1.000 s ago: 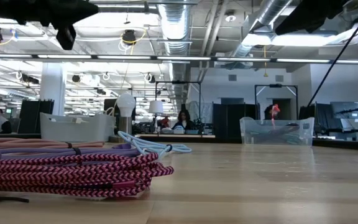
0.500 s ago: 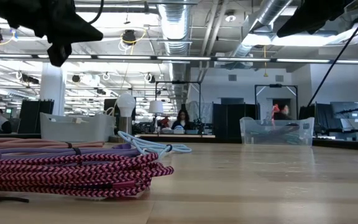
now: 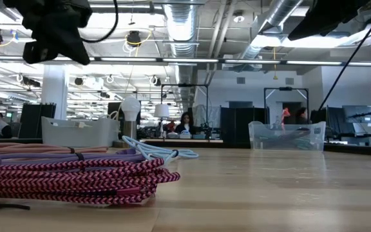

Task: Pick & Place USB Port
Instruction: Put the pink charger cable into the gray bin

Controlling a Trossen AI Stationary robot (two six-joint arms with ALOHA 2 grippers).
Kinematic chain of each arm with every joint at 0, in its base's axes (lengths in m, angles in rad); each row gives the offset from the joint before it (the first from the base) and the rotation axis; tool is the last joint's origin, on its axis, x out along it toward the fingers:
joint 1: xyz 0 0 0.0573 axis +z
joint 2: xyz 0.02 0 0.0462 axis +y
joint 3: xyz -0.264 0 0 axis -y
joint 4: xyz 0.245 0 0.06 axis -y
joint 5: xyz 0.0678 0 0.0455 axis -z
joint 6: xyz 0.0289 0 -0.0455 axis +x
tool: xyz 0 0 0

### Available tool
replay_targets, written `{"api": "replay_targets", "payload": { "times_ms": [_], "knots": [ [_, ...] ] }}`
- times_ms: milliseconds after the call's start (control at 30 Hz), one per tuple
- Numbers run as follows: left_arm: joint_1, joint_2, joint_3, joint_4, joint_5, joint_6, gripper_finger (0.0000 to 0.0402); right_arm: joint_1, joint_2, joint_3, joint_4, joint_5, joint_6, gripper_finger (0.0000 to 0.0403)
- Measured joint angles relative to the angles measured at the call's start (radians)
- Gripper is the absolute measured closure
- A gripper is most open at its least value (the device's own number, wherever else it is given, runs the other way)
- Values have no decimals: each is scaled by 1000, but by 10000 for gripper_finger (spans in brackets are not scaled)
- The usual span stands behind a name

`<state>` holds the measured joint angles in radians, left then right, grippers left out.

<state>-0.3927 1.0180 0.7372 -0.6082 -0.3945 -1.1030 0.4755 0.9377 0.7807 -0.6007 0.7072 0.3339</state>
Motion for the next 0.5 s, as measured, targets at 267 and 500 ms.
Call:
{"api": "replay_targets", "payload": {
  "times_ms": [267, 500],
  "knots": [
    [53, 252, 128, -119, 242, -111, 399, 0, 0, 0, 1, 0, 0, 403],
    [129, 315, 244, -101, 441, -109, 398, 0, 0, 0, -74, 0, 0, 403]
  ]
}}
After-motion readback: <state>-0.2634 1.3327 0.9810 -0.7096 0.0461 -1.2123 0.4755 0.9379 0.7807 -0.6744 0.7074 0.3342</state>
